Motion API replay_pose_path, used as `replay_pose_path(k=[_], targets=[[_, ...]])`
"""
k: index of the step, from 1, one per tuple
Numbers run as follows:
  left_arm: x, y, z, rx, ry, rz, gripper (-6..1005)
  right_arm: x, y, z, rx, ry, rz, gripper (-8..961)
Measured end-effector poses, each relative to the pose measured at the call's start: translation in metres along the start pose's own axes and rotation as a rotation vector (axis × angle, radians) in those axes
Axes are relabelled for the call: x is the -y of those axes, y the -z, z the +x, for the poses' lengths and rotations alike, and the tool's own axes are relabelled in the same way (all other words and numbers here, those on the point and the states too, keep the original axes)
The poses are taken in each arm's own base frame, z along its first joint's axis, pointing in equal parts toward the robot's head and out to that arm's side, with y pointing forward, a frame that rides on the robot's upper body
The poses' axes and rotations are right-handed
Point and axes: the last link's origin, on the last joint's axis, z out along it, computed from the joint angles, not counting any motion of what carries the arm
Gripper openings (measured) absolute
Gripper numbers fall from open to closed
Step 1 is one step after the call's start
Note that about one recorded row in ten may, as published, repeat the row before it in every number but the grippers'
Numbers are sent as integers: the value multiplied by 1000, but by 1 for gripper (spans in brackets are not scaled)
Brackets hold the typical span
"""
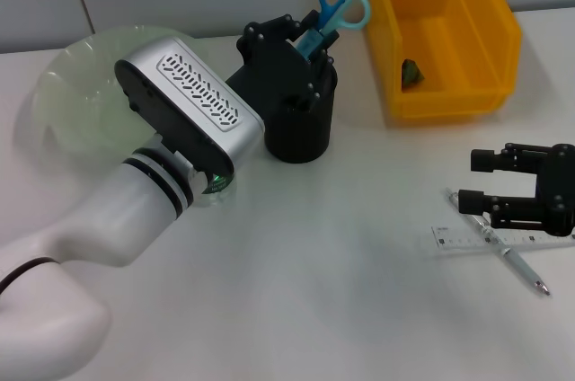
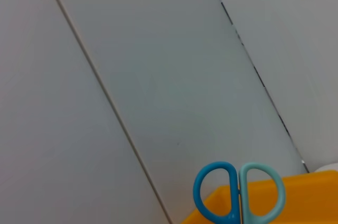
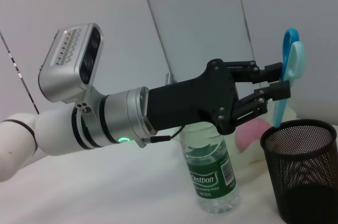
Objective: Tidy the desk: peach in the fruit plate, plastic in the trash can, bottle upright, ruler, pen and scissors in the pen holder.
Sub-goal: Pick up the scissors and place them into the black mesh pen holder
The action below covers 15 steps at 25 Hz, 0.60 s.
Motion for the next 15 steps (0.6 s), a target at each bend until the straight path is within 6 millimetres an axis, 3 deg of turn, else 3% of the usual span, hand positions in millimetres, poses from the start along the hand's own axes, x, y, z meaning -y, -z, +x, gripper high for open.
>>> replay_pose_path(k=[15], targets=[[1, 0, -4, 22, 55, -5, 368, 1, -4, -4, 2, -2, -9, 739]])
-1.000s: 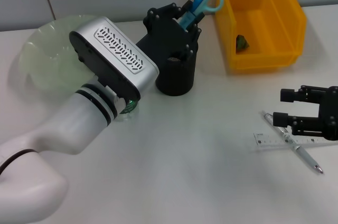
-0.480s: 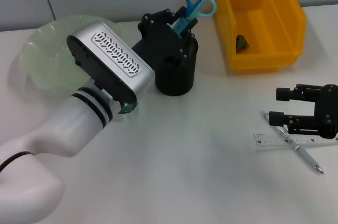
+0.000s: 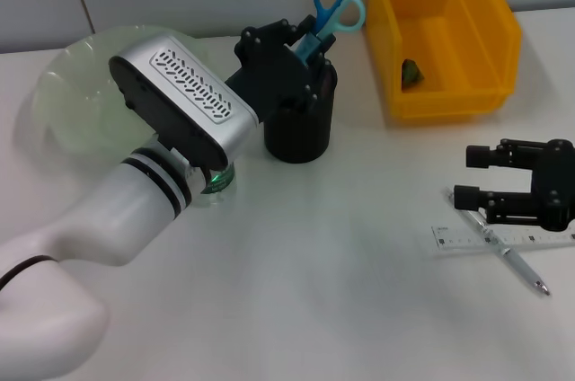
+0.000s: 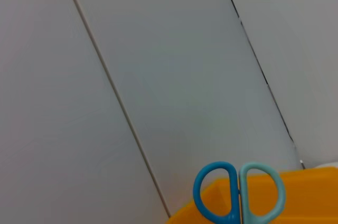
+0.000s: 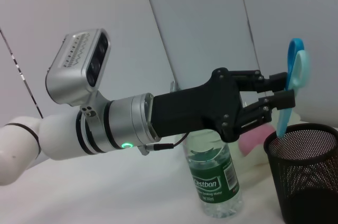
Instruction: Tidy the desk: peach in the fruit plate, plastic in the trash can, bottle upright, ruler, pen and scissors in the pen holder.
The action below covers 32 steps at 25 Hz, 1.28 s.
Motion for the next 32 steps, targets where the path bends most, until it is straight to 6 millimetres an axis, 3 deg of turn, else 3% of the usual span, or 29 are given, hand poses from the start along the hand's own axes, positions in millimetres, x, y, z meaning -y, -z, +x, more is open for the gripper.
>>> replay_pose_path(k=[18, 23, 32], targets=[[-1, -1, -6, 51, 67, -6, 389, 0, 0, -2, -1, -3, -7, 739], [-5, -1, 1, 25, 75, -7, 624, -1, 0, -2, -1, -3, -7, 738], [-21, 13, 19, -84, 51, -42, 801, -1, 1, -1, -2, -7, -3, 738]])
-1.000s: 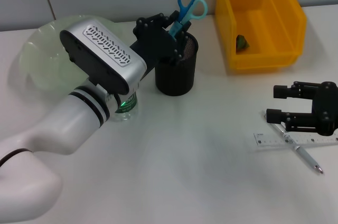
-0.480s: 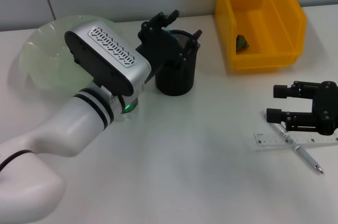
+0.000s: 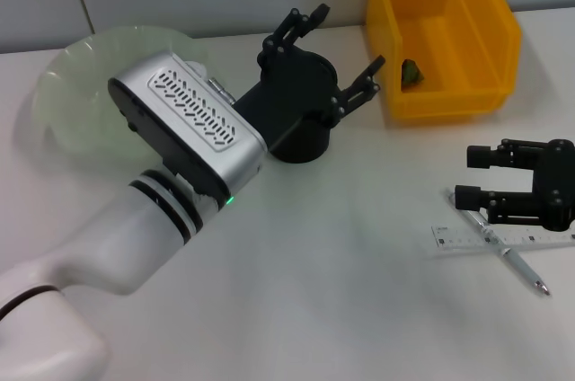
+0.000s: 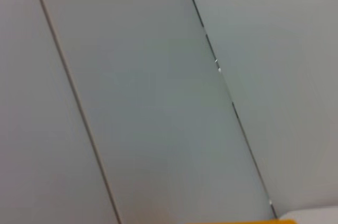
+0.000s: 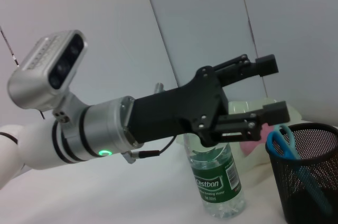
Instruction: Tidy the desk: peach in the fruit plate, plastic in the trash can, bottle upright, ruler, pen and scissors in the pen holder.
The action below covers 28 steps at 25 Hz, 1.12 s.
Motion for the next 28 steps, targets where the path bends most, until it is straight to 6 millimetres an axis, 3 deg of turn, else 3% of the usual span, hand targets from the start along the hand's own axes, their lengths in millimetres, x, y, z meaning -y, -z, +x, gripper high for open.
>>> replay_pose_path(k=[10, 14, 20, 28], targets=[[-16, 38, 47, -260, 38, 34, 832, 1, 1, -2, 6, 6, 6, 739], [-18, 52, 56, -303, 50, 48, 831, 1, 2, -2, 7, 7, 7, 739], [-12, 79, 53, -311, 63, 86, 830, 0, 3, -1, 5, 7, 12, 738], [-5, 131, 26, -223, 28, 85, 829, -1, 6, -2, 9, 12, 13, 738]])
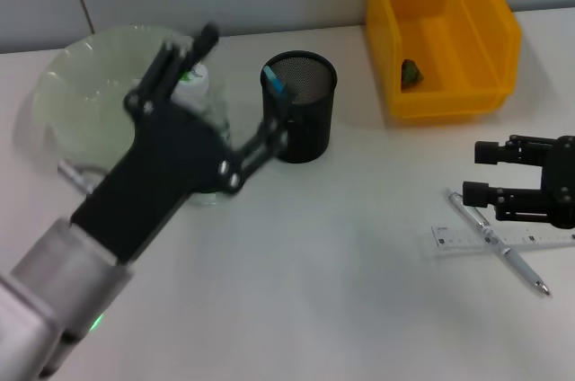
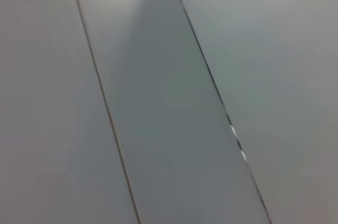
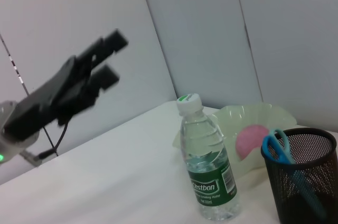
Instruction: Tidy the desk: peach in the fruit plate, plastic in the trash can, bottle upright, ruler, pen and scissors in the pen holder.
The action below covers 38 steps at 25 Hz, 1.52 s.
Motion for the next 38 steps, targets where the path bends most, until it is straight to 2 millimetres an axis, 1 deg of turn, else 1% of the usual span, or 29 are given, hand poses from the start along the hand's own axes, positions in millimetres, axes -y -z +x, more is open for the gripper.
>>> replay_pose_path(k=[1, 2, 3, 5, 7, 9, 11, 12, 14, 17, 22, 26, 27, 34, 36, 37, 38], targets=[[0, 6, -2, 16, -1, -3, 829, 0, 0, 0, 0, 2, 1, 738], [4, 17, -8, 54, 3, 21, 829, 0, 1, -1, 0, 6, 2, 738], [4, 17, -8, 54, 3, 21, 829, 0, 1, -1, 0, 6, 2, 738], [11, 24, -12, 82, 17, 68, 829, 0, 1, -2, 0, 8, 2, 738], [20, 30, -10, 93, 43, 117, 829, 0, -1, -3, 0, 11, -2, 738], [21, 32, -9, 100, 46, 113, 828, 0, -1, -3, -1, 11, -4, 738], [17, 36, -9, 126, 39, 65, 828, 0, -1, -3, -2, 10, -5, 738], [11, 42, -10, 168, 26, -4, 828, -1, 0, -2, -2, 8, -5, 738], [10, 44, -10, 179, 22, -24, 828, -1, 1, -1, -2, 10, -3, 739], [0, 56, -12, 232, -1, -119, 827, -1, 7, -2, -8, 30, 15, 739], [-8, 60, -17, 303, -2, -178, 822, -1, 16, -3, -10, 47, 41, 739], [-11, 58, -23, 377, 4, -199, 813, -2, 19, -3, -14, 47, 49, 739], [-8, 56, -25, 402, 20, -179, 811, -2, 20, -2, -15, 45, 52, 739], [-3, 49, -21, 406, 44, -162, 811, -3, 20, -2, -13, 43, 53, 739], [0, 47, -19, 404, 50, -147, 811, -3, 20, -2, -13, 43, 53, 739], [6, 46, -19, 408, 67, -111, 811, -3, 20, -2, -13, 41, 53, 739], [6, 46, -19, 408, 67, -111, 811, -3, 20, -2, -13, 41, 53, 739]])
